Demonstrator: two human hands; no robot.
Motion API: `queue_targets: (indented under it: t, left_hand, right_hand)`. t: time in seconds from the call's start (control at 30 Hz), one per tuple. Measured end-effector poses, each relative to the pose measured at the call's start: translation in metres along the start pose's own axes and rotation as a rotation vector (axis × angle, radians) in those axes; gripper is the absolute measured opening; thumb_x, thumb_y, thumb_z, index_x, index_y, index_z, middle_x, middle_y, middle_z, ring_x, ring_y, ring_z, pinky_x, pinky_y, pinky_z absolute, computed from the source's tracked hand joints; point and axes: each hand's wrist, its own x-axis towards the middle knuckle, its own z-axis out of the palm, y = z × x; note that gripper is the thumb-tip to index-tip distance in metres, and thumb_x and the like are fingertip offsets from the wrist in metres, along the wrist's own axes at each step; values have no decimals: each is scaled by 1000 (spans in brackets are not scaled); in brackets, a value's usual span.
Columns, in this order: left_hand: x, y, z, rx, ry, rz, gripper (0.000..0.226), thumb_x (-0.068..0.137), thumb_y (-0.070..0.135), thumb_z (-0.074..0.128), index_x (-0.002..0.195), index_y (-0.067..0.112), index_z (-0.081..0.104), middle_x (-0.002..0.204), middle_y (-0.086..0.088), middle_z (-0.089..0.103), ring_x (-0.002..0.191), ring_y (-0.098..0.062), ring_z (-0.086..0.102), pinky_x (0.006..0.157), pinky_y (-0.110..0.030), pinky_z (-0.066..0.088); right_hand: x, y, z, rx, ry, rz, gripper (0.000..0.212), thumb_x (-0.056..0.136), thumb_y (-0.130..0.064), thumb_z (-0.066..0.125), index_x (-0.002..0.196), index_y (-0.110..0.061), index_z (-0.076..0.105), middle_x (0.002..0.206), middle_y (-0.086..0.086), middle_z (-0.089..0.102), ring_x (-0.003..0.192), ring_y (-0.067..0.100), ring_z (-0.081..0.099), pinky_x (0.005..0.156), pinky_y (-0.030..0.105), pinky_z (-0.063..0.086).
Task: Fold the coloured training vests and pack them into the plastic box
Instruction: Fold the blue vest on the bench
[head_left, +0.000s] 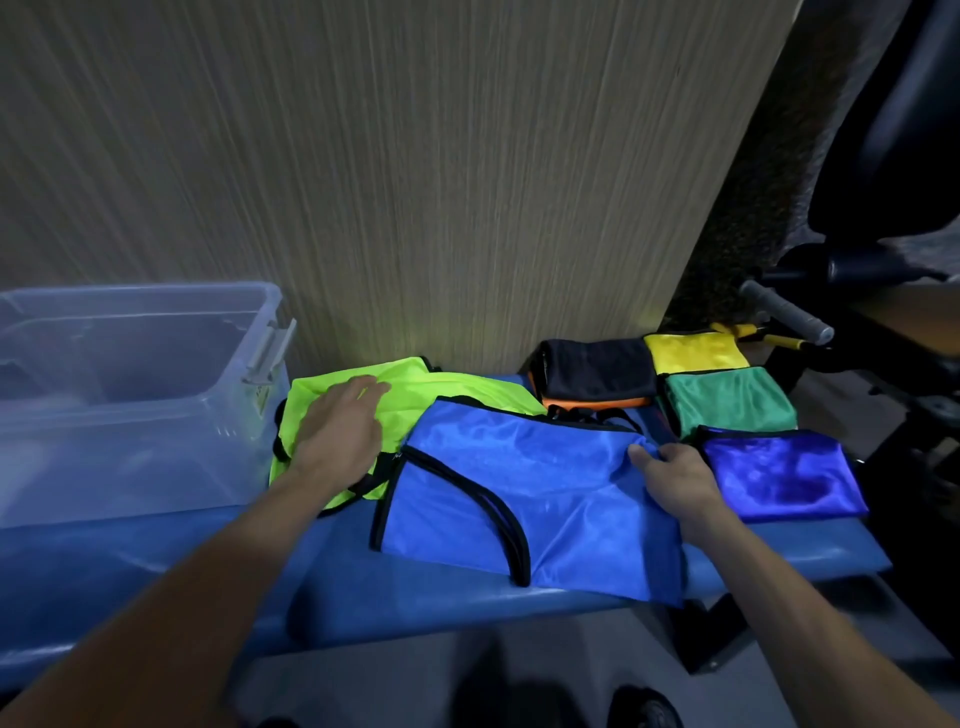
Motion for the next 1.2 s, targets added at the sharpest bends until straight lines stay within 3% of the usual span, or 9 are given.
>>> queue_targets:
  t: [0.1, 0.2, 0.33, 0.43, 0.6, 0.77, 0.9, 1.0, 1.2]
  left_hand:
    - [-7, 54, -13, -200, 147, 220, 35, 93, 7, 52, 124, 15, 65, 125, -2, 64, 114, -28, 56, 95, -45, 50]
    - [-22, 111, -5, -217, -7, 490, 40, 102, 37, 38, 133, 23, 61, 135, 5, 61, 124, -19, 54, 104, -42, 46]
    - [-33, 131, 26, 101, -381, 468, 75, 93, 79, 18, 159, 46, 5, 169, 9, -9, 155, -30, -13, 121, -61, -8]
    - [-35, 125, 35, 147, -500, 345, 87, 81, 92, 11, 155, 51, -13, 163, 12, -30, 148, -36, -33, 113, -70, -18]
    - [-38, 139, 28, 198, -547, 308, 97, 79, 94, 15, 158, 43, -9, 166, 3, -26, 150, -42, -26, 114, -70, -16]
    - [-36, 152, 24, 161, -222, 486, 70, 98, 70, 27, 152, 26, 37, 165, -2, 23, 149, -30, 22, 122, -49, 14]
    - [-38, 150, 40, 69, -296, 524, 69, 99, 69, 24, 159, 35, 20, 171, 3, 1, 156, -24, -3, 126, -48, -4]
    - [-38, 147, 45, 35, -323, 507, 68, 99, 69, 21, 160, 39, 13, 170, 7, -6, 156, -23, -11, 124, -50, -10]
    - [-37, 148, 48, 30, -322, 496, 69, 99, 69, 21, 160, 39, 12, 170, 6, 0, 156, -25, -9, 124, -53, -7]
  right_hand:
    - [-1, -5, 1, 32, -5, 20, 52, 97, -49, 60, 63, -14, 42, 63, 4, 44, 61, 24, 45, 57, 33, 33]
    - [-1, -9, 6, 62, 3, 52, 53, 93, -53, 64, 67, -9, 51, 67, 7, 50, 65, 26, 51, 59, 34, 37]
    - [-4, -14, 15, 94, 57, 37, 40, 94, -38, 70, 73, -6, 57, 72, 9, 57, 74, 30, 58, 62, 35, 42]
    - [-5, -13, 18, 51, 118, 7, 37, 96, -36, 66, 82, -3, 58, 84, 15, 63, 85, 36, 61, 72, 40, 47]
    - [-4, -14, 15, -44, 61, 5, 36, 98, -38, 63, 83, -6, 55, 97, 18, 66, 93, 39, 62, 76, 41, 48]
    - [-16, -34, 11, -488, 72, -109, 52, 96, -44, 63, 120, -4, 40, 122, 21, 61, 111, 44, 61, 80, 42, 46]
    - [-24, -59, 13, -811, 215, -458, 49, 94, -31, 66, 133, -19, 39, 128, 8, 47, 116, 35, 53, 81, 46, 47]
    - [-12, -69, 21, -746, 49, -673, 49, 94, -18, 65, 139, -27, 48, 124, 4, 46, 110, 30, 50, 86, 45, 50]
    - [6, -86, 38, -790, -247, -618, 54, 101, -31, 51, 152, -38, 36, 132, 5, 46, 124, 30, 45, 101, 48, 46]
